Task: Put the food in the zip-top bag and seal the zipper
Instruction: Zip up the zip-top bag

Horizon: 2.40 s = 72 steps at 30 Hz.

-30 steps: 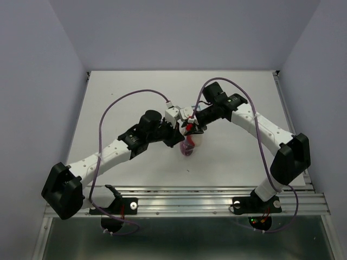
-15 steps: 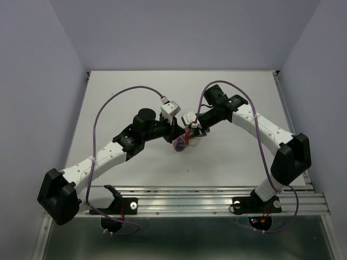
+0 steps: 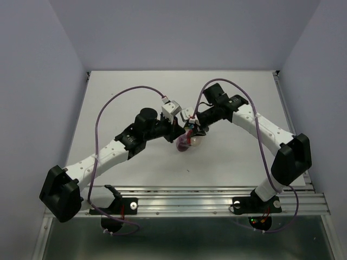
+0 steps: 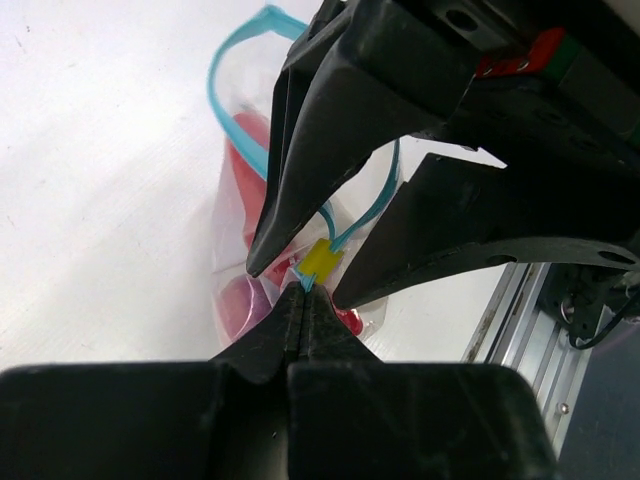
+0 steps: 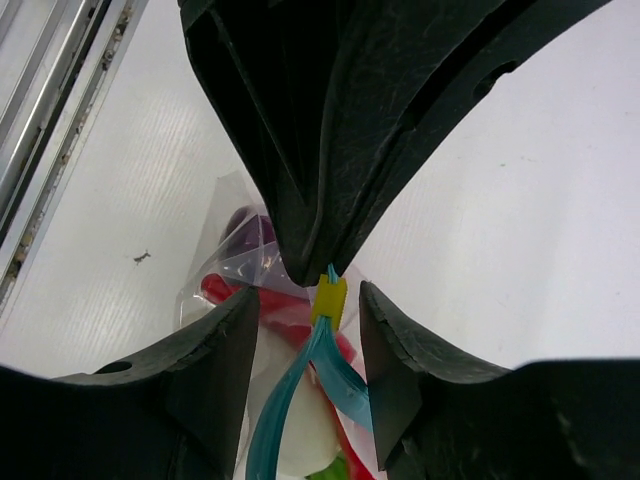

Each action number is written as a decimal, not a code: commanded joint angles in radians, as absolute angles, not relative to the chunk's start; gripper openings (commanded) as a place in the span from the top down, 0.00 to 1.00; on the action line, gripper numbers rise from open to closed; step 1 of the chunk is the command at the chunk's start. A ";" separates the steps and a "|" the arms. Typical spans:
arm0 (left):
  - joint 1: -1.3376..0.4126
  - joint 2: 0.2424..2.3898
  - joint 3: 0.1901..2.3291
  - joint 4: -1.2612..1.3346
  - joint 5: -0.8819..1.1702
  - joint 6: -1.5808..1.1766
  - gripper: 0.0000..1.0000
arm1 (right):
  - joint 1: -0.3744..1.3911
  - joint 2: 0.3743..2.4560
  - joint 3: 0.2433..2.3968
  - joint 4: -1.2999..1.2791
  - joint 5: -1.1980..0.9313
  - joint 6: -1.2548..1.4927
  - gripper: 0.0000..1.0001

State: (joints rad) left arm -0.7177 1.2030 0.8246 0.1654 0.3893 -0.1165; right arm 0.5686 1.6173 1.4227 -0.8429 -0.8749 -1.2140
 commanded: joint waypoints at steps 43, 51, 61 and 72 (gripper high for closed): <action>-0.719 1.210 0.857 0.178 0.376 -0.133 1.00 | 0.563 1.598 1.416 -0.611 -0.853 -0.950 0.74; -0.721 1.169 0.805 0.172 0.278 -0.236 1.00 | 0.563 1.637 1.428 -0.607 -0.729 -0.954 0.94; -0.719 1.025 0.673 0.106 0.097 -0.362 1.00 | 0.534 1.634 1.422 -0.611 -0.549 -0.963 0.96; -0.719 1.002 0.652 0.037 -0.035 -0.454 1.00 | 0.491 1.626 1.410 -0.637 -0.408 -0.985 0.99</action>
State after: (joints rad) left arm -0.7189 1.0607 0.6659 0.1078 0.0650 -0.4072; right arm 0.5697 1.6409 1.3998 -0.6411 -0.6338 -0.9546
